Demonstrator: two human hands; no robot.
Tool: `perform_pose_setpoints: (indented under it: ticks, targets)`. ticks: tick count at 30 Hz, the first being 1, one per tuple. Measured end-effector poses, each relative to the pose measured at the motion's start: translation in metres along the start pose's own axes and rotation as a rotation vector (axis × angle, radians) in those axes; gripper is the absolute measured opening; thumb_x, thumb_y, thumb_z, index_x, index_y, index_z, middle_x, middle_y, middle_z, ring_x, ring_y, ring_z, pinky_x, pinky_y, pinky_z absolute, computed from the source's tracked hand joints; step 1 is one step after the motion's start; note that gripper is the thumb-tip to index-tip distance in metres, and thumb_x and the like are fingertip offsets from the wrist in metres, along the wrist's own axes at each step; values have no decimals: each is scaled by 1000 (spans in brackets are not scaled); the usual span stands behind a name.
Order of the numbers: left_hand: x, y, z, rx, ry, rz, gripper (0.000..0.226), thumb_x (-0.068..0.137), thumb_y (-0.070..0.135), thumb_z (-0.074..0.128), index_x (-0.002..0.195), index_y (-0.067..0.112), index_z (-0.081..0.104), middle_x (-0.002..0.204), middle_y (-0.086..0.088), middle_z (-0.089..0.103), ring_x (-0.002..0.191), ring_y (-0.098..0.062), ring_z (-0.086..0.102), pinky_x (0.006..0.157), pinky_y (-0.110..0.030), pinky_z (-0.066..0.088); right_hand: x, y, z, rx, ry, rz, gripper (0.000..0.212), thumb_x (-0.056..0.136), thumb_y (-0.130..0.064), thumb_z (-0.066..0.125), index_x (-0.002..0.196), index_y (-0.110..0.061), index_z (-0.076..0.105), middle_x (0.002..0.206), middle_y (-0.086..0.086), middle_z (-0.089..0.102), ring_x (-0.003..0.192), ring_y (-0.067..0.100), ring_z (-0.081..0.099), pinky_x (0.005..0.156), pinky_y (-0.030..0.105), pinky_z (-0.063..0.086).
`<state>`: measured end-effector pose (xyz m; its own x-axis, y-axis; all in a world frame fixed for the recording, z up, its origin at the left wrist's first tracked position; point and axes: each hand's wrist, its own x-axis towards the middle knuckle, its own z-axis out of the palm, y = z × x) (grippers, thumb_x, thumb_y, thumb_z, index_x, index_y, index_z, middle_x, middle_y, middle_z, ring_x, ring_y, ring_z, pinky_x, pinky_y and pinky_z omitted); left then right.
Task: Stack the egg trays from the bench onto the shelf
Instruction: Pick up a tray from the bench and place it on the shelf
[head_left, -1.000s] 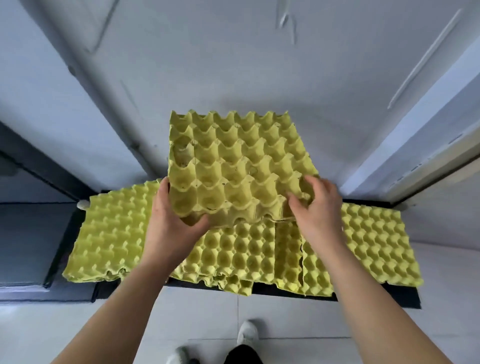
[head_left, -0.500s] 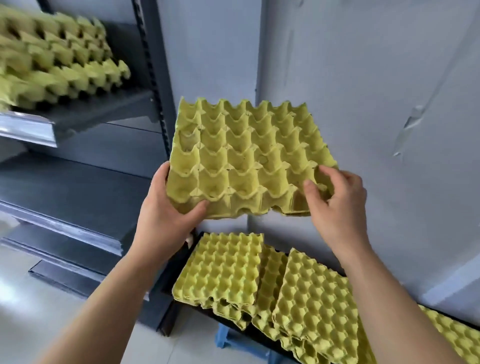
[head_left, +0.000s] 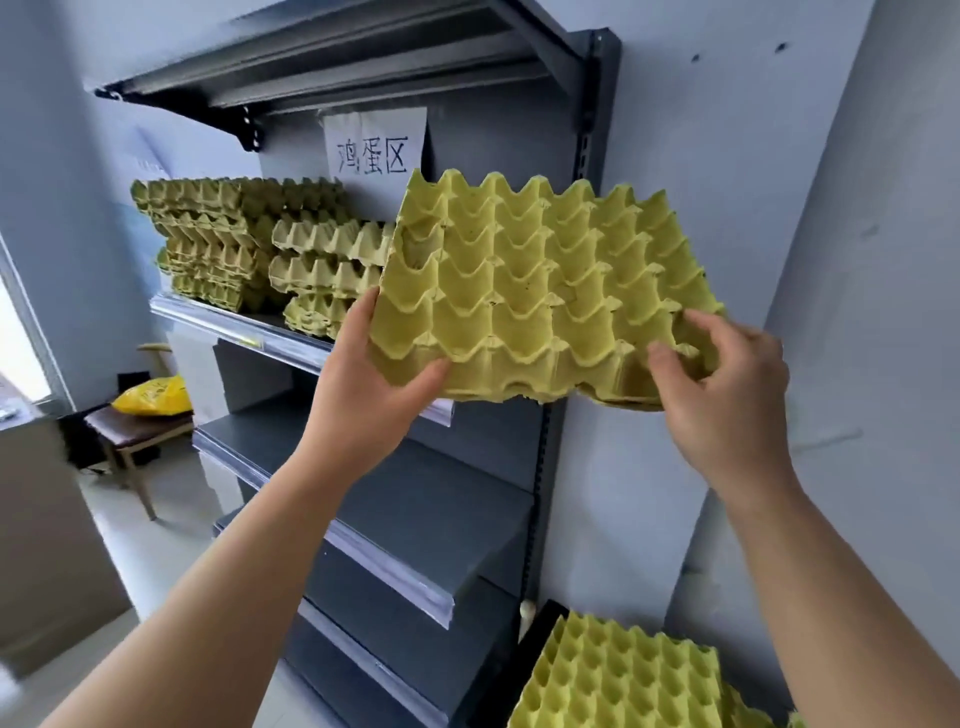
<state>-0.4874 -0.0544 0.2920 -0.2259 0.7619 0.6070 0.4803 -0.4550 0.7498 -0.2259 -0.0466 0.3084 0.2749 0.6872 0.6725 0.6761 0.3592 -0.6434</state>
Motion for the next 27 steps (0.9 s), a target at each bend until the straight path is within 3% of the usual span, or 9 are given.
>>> perform_pose_setpoints:
  ticks: [3, 9, 12, 16, 19, 21, 24, 27]
  targets:
    - [42, -16, -22, 41, 55, 25, 87, 69, 47, 75, 144, 26, 35, 130, 7, 54, 119, -10, 53, 104, -33, 43, 25, -26, 32, 23, 1, -30, 45, 86, -37, 63, 127, -20, 57, 126, 15, 45, 119, 31, 43, 96, 30, 35]
    - [126, -54, -50, 27, 90, 6, 84, 67, 52, 73, 140, 26, 40, 120, 4, 60, 108, -15, 59, 100, -41, 47, 74, -61, 99, 27, 15, -89, 41, 86, -37, 62, 124, -22, 58, 126, 12, 44, 122, 29, 36, 96, 26, 29]
    - [162, -74, -60, 25, 97, 2, 71, 78, 44, 74, 138, 25, 41, 112, 5, 62, 102, -15, 61, 96, -43, 49, 94, -78, 129, 9, 33, -120, 41, 86, -39, 62, 123, -21, 60, 123, 13, 47, 121, 30, 37, 95, 27, 29]
    - [208, -99, -73, -7, 85, 9, 71, 80, 45, 72, 140, 27, 39, 117, -1, 62, 97, -15, 63, 89, -37, 53, 112, -97, 164, -48, 35, -153, 43, 88, -42, 60, 124, -20, 58, 123, 11, 49, 123, 25, 35, 86, 17, 20]
    - [239, -117, -81, -28, 71, 19, 70, 81, 46, 70, 141, 29, 39, 117, -2, 63, 101, -19, 63, 91, -42, 52, 121, -111, 187, -89, 49, -148, 45, 88, -42, 59, 127, -19, 57, 126, 11, 48, 124, 25, 34, 84, 16, 18]
    - [258, -131, -85, -38, 53, 32, 69, 82, 45, 69, 141, 28, 39, 113, -1, 64, 95, -17, 64, 86, -36, 54, 123, -120, 202, -121, 70, -138, 46, 89, -42, 58, 128, -19, 56, 127, 11, 47, 124, 25, 34, 79, 14, 17]
    - [282, -151, -92, -63, -3, 40, 63, 86, 42, 66, 140, 26, 40, 103, 6, 62, 77, -11, 62, 63, -18, 52, 120, -133, 225, -168, 87, -83, 46, 90, -43, 56, 130, -20, 54, 128, 10, 46, 123, 24, 33, 83, 21, 23]
    - [306, -172, -100, -89, -67, 59, 65, 85, 50, 65, 140, 28, 39, 111, 4, 62, 86, -15, 62, 75, -30, 53, 116, -143, 248, -206, 98, -9, 48, 91, -45, 53, 131, -19, 52, 126, 11, 48, 123, 23, 32, 84, 27, 27]
